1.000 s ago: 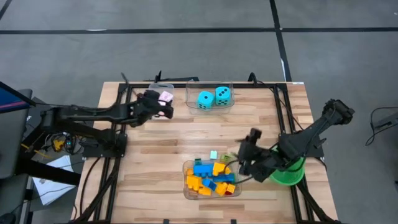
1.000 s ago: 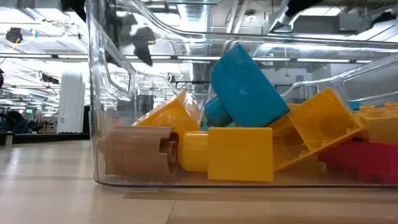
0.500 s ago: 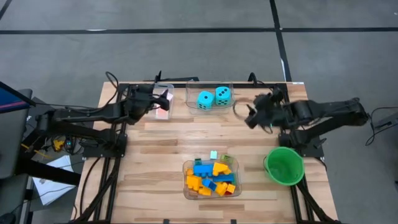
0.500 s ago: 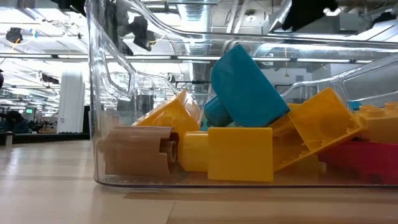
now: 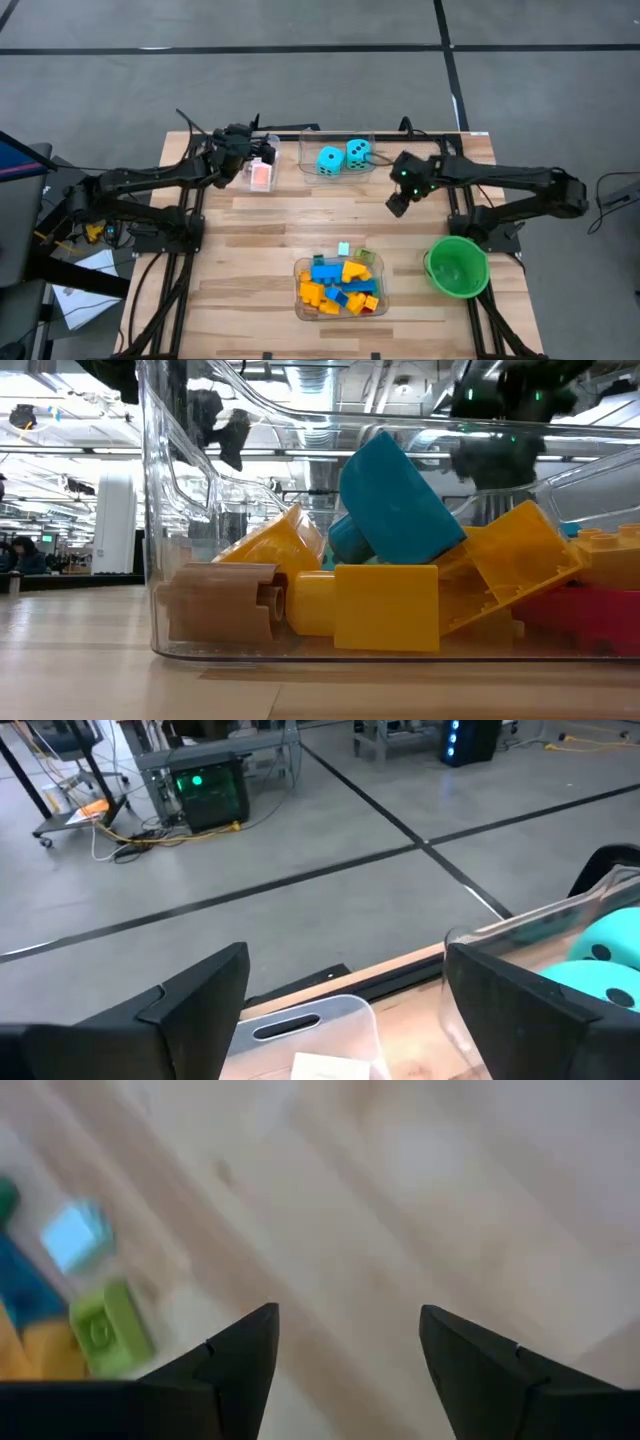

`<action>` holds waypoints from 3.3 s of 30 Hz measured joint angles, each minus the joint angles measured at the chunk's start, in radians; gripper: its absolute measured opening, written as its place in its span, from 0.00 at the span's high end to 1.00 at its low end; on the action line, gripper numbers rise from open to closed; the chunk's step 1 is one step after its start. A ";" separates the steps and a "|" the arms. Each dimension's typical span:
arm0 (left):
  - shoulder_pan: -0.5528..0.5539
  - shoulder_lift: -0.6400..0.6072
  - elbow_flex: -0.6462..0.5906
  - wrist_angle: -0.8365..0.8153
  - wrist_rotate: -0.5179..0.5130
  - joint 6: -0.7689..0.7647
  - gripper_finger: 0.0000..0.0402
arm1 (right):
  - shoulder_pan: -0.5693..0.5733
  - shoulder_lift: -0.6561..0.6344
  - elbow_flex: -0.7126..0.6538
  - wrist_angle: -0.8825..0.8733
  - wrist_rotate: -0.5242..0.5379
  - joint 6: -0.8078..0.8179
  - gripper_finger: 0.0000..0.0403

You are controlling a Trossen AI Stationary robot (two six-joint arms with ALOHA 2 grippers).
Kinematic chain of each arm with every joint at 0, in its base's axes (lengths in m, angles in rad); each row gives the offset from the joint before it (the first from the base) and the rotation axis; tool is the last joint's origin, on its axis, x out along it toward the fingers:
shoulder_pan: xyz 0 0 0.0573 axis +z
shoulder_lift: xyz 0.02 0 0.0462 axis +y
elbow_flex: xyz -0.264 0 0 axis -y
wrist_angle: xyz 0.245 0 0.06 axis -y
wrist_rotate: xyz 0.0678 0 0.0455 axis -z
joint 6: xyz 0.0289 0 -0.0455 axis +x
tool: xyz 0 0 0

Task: Pick & Place Toys
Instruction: Put the light green game piece into the bottom transparent bin

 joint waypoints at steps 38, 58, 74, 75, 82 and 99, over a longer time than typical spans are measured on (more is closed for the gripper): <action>-0.037 0.014 0.000 0.073 0.088 0.003 0.17 | 0.389 0.247 -0.073 0.429 -0.156 0.201 0.47; -0.039 0.015 0.000 0.101 0.114 -0.004 0.17 | 0.426 0.391 -0.071 0.508 -0.115 0.100 0.45; -0.039 0.015 0.000 0.101 0.114 -0.004 0.17 | 0.365 0.384 -0.072 0.482 -0.047 -0.038 0.45; -0.039 0.015 0.000 0.101 0.114 -0.004 0.17 | 0.367 0.384 -0.072 0.483 -0.047 -0.038 0.45; -0.039 0.015 0.000 0.101 0.114 -0.004 0.17 | 0.378 0.384 -0.073 0.481 -0.009 -0.079 0.49; -0.039 0.015 0.000 0.101 0.114 -0.004 0.17 | 0.380 0.364 -0.075 0.471 0.013 -0.114 0.67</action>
